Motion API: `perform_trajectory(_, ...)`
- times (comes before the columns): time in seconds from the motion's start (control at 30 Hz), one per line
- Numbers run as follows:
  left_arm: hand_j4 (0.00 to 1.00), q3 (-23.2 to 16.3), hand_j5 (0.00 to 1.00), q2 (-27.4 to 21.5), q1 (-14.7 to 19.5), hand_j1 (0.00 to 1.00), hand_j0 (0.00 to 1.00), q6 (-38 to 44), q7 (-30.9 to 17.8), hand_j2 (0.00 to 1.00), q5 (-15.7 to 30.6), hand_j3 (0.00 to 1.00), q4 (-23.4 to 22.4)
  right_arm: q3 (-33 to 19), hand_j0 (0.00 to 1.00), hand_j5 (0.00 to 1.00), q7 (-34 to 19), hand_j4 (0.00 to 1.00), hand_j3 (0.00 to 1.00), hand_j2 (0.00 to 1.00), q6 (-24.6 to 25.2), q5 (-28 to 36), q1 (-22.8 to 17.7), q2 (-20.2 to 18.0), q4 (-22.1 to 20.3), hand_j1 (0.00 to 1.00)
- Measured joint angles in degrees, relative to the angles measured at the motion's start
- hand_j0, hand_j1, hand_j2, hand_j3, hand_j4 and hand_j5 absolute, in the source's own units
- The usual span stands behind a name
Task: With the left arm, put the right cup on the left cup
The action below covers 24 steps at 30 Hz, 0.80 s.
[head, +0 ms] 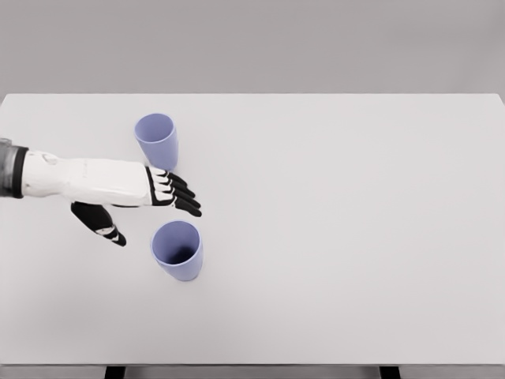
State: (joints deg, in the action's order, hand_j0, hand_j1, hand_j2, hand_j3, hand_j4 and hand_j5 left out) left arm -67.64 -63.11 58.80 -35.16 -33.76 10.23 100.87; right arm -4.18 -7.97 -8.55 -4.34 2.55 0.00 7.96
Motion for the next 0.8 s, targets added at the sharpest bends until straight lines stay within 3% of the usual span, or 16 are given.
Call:
perform_trajectory(0.07,1.00,-0.3,1.00,0.0,0.0,1.00,1.00,0.0,0.0,1.00,0.0,1.00,0.1,0.0,1.00,1.00,-0.2,1.00,1.00,1.00,0.0,0.0,-1.8,0.0,0.1,1.00)
perform_trajectory(0.43,1.00,-0.5,1.00,0.8,0.7,1.00,1.00,0.0,0.0,1.00,-0.5,1.00,0.1,0.0,1.00,1.00,-0.4,1.00,1.00,1.00,0.0,0.1,-1.8,0.0,0.0,1.00)
perform_trajectory(0.53,1.00,-0.2,1.00,1.0,-1.1,1.00,1.00,0.0,0.2,1.00,-1.1,1.00,0.1,0.0,1.00,1.00,-0.4,1.00,1.00,1.00,0.0,0.1,-1.8,0.0,0.0,1.00)
perform_trajectory(0.7,1.00,0.5,1.00,1.3,-1.1,1.00,1.00,0.0,0.7,1.00,-2.3,1.00,0.1,0.0,1.00,1.00,-0.4,1.00,1.00,1.00,0.0,0.1,-1.8,0.0,0.0,1.00)
perform_trajectory(0.8,1.00,2.2,1.00,1.7,-3.6,1.00,1.00,0.0,3.4,1.00,-5.8,1.00,0.1,0.0,1.00,1.00,-0.4,1.00,1.00,1.00,0.0,0.1,-1.8,0.0,0.0,1.00)
